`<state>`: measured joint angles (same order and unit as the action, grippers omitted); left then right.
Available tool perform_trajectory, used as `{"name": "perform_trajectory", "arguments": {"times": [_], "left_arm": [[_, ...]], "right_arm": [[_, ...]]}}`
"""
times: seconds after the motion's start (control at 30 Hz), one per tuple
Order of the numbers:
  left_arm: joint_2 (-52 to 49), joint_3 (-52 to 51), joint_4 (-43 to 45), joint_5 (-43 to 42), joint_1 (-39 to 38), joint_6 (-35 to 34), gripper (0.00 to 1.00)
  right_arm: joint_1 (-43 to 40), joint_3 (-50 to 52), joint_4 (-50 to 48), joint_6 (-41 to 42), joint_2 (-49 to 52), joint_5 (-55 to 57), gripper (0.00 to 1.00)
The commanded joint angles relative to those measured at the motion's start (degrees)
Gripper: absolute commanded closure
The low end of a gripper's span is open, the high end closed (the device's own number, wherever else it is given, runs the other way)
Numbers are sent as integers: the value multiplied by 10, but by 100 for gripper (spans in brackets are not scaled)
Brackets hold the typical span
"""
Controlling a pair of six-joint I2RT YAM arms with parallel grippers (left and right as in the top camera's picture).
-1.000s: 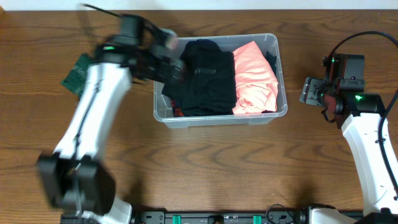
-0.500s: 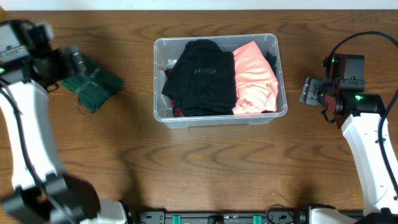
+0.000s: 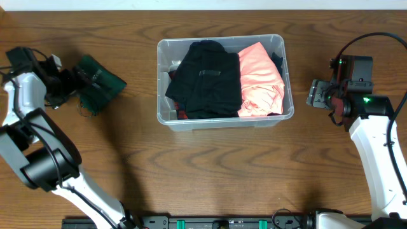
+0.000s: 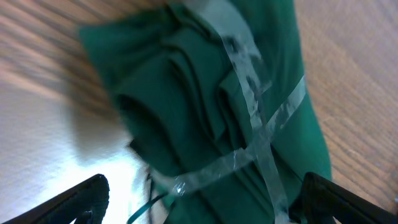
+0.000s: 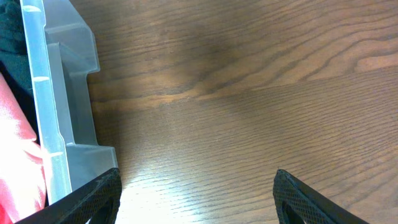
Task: Pack container
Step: 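Return left gripper to the green taped garment and grasp it, then carry the green garment into the container's left side and release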
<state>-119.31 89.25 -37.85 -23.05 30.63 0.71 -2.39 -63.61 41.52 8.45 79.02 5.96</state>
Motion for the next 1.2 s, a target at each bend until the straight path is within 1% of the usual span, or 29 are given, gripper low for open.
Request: {"name": "perform_trajectory", "arguments": {"times": [0.0, 0.2, 0.23, 0.27, 0.3, 0.33, 0.43, 0.47, 0.53, 0.7, 0.87, 1.03, 1.17], "left_arm": [[-32, -2, -2, -35, -2, 11, 2], [-50, -2, -5, -37, -2, 11, 1], [-49, -2, -4, -46, -2, 11, 4], [-47, -2, -4, -62, -2, 12, 17], [-46, -1, -2, -82, -2, 13, 41], [-45, -1, 0, -112, -2, 24, 59], [-38, -1, 5, -163, -2, 26, 76], [-35, -1, 4, -168, -2, 26, 80], [-21, -1, -3, -169, -2, 26, 93], [58, -1, -15, -171, -6, 24, 94], [170, -1, -17, -171, -39, 9, 94], [266, -1, -18, -192, -120, 3, 94], [304, -1, -30, -191, -213, 3, 94]], "right_arm": [[-3, 2, 1, -8, 1, -2, 24], [-3, 3, 7, -8, 1, -2, 24], [-3, 3, 7, -8, 1, -2, 24], [-3, 3, 7, -8, 1, -2, 24], [-3, 3, 7, -8, 1, -2, 24], [-3, 3, 7, -9, 1, -2, 24], [-3, 3, 7, -9, 1, -2, 24], [-3, 3, 8, -9, 1, -2, 24], [-3, 3, 8, -9, 1, -2, 24], [-3, 3, 7, -15, 1, -2, 24], [-3, 3, 5, -15, 1, -2, 24], [-3, 3, 5, -15, 1, -2, 24], [-3, 3, 4, -15, 1, -2, 24]]}}
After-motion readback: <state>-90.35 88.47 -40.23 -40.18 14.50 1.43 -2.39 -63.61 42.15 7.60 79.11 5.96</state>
